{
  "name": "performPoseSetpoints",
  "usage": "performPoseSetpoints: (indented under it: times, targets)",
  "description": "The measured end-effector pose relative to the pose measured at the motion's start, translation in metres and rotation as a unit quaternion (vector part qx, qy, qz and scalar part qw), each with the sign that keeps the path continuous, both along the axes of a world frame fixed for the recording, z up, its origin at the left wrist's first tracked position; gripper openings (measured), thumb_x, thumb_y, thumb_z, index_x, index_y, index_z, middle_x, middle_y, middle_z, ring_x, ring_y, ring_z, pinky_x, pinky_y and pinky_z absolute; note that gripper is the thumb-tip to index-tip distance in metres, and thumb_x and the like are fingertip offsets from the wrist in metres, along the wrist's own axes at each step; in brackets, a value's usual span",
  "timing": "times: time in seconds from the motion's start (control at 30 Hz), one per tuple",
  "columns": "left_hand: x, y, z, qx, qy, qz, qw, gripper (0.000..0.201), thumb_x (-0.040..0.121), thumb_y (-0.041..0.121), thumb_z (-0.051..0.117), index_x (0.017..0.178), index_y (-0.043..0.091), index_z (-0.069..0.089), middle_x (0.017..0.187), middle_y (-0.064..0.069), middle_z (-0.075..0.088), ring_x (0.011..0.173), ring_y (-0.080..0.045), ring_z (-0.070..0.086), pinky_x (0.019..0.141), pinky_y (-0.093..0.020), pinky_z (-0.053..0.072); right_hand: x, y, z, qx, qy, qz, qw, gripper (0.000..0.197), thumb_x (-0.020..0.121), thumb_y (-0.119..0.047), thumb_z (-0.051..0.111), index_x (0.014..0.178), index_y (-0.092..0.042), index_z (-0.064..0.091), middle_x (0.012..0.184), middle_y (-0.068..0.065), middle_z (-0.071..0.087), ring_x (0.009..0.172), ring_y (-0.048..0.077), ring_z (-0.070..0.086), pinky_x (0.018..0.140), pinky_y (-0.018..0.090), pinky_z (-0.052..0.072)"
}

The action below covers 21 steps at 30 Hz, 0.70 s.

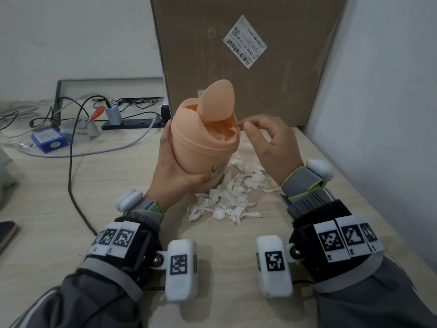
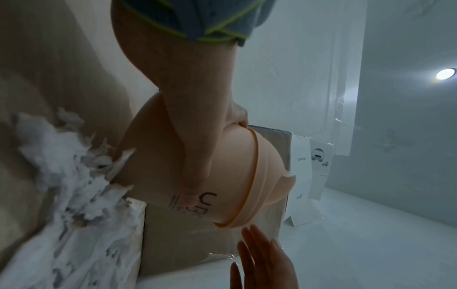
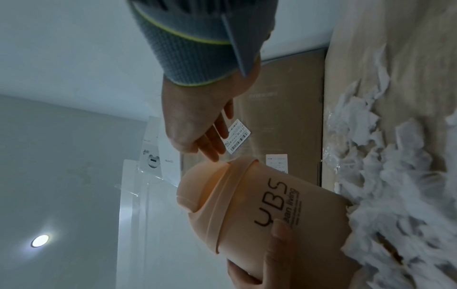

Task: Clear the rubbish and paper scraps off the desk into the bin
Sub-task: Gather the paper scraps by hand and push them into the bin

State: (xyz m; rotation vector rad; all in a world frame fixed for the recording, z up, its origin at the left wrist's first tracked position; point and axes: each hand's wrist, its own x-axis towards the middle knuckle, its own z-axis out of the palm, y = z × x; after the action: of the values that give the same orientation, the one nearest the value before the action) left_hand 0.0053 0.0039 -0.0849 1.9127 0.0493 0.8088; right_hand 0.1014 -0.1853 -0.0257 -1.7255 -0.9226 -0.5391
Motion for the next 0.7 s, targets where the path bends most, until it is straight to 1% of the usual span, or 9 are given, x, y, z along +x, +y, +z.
performPoseSetpoints:
  times: [0.1, 0.2, 0.27, 0.33, 0.43, 0.5, 0.57, 0.63, 0.7]
  targets:
    - [-0.001, -0.001, 0.0, -0.001, 0.001, -0.008, 1.0, 0.136, 0.049, 0.043, 0.088, 0.155, 0.032, 0.003, 0.149, 0.008, 0.033, 0.13, 0.01, 0.042, 0.095, -0.008, 0.046, -0.005, 0.004, -0.004, -0.109, 0.002, 0.033, 0.993, 0.042, 0.091, -0.048, 0.037, 0.103, -0.026, 0.07, 0.103, -0.023, 0.059, 0.111, 0.004, 0.045, 0.107, 0.037, 0.028]
    - [-0.002, -0.001, 0.001, -0.002, 0.004, -0.01, 1.0, 0.136, 0.049, 0.041, 0.089, 0.155, 0.035, 0.004, 0.148, 0.01, 0.033, 0.129, 0.008, 0.044, 0.094, -0.013, 0.049, -0.009, 0.004, -0.008, -0.184, 0.039, 0.047, 0.981, 0.04, 0.095, -0.044, 0.034, 0.114, -0.029, 0.066, 0.109, -0.028, 0.042, 0.113, -0.005, 0.023, 0.108, 0.029, 0.009]
    - [-0.002, -0.001, 0.001, 0.002, 0.004, 0.001, 1.0, 0.137, 0.049, 0.043, 0.088, 0.156, 0.033, 0.003, 0.15, 0.008, 0.032, 0.132, 0.004, 0.043, 0.101, -0.02, 0.048, -0.008, 0.001, -0.008, -0.116, 0.052, 0.058, 0.99, 0.043, 0.093, -0.043, 0.034, 0.11, -0.025, 0.069, 0.116, -0.017, 0.054, 0.117, -0.002, 0.036, 0.109, 0.025, 0.02]
    - [-0.003, -0.001, 0.001, -0.004, 0.003, 0.018, 1.0, 0.138, 0.048, 0.044, 0.088, 0.156, 0.032, 0.003, 0.152, 0.007, 0.031, 0.135, -0.002, 0.041, 0.107, -0.029, 0.045, -0.002, -0.002, -0.007, -0.016, 0.067, 0.058, 0.996, 0.037, 0.094, -0.036, 0.038, 0.101, -0.02, 0.071, 0.105, -0.012, 0.066, 0.105, -0.003, 0.053, 0.095, 0.017, 0.037]
    - [-0.003, 0.002, 0.0, -0.019, -0.007, 0.058, 0.998, 0.138, 0.048, 0.045, 0.089, 0.156, 0.032, 0.004, 0.152, 0.009, 0.029, 0.138, -0.008, 0.039, 0.114, -0.041, 0.042, 0.012, -0.014, -0.006, 0.046, 0.135, -0.02, 0.99, 0.025, 0.093, -0.025, 0.047, 0.085, -0.018, 0.069, 0.081, -0.005, 0.069, 0.078, 0.009, 0.064, 0.074, 0.025, 0.05]
    - [-0.002, 0.006, -0.001, -0.032, -0.013, 0.091, 0.995, 0.137, 0.048, 0.046, 0.09, 0.155, 0.035, 0.005, 0.153, 0.006, 0.03, 0.139, -0.012, 0.039, 0.114, -0.047, 0.041, 0.027, -0.024, -0.012, -0.048, 0.213, -0.1, 0.971, 0.024, 0.089, -0.026, 0.049, 0.082, -0.012, 0.066, 0.077, 0.004, 0.07, 0.069, 0.021, 0.066, 0.069, 0.034, 0.051]
    - [0.0, 0.011, -0.003, -0.043, -0.01, 0.124, 0.991, 0.138, 0.047, 0.05, 0.09, 0.154, 0.038, 0.005, 0.153, 0.005, 0.031, 0.139, -0.014, 0.039, 0.114, -0.049, 0.04, 0.037, -0.033, -0.02, -0.196, 0.29, -0.152, 0.924, 0.024, 0.088, -0.027, 0.049, 0.084, -0.008, 0.063, 0.079, 0.013, 0.071, 0.067, 0.028, 0.069, 0.072, 0.039, 0.054]
    - [0.001, 0.015, -0.005, -0.051, 0.0, 0.152, 0.987, 0.139, 0.045, 0.055, 0.089, 0.154, 0.039, 0.004, 0.154, 0.005, 0.031, 0.14, -0.016, 0.038, 0.115, -0.05, 0.038, 0.039, -0.038, -0.026, -0.315, 0.348, -0.165, 0.868, 0.025, 0.091, -0.026, 0.047, 0.082, -0.005, 0.059, 0.077, 0.016, 0.071, 0.064, 0.031, 0.068, 0.069, 0.038, 0.054]
    - [0.002, 0.017, -0.006, -0.058, 0.006, 0.169, 0.984, 0.141, 0.043, 0.057, 0.088, 0.154, 0.039, 0.003, 0.155, 0.004, 0.031, 0.141, -0.017, 0.037, 0.116, -0.05, 0.037, 0.037, -0.038, -0.03, -0.357, 0.388, -0.143, 0.838, 0.027, 0.093, -0.023, 0.045, 0.083, -0.001, 0.056, 0.073, 0.019, 0.069, 0.061, 0.031, 0.062, 0.068, 0.037, 0.054]
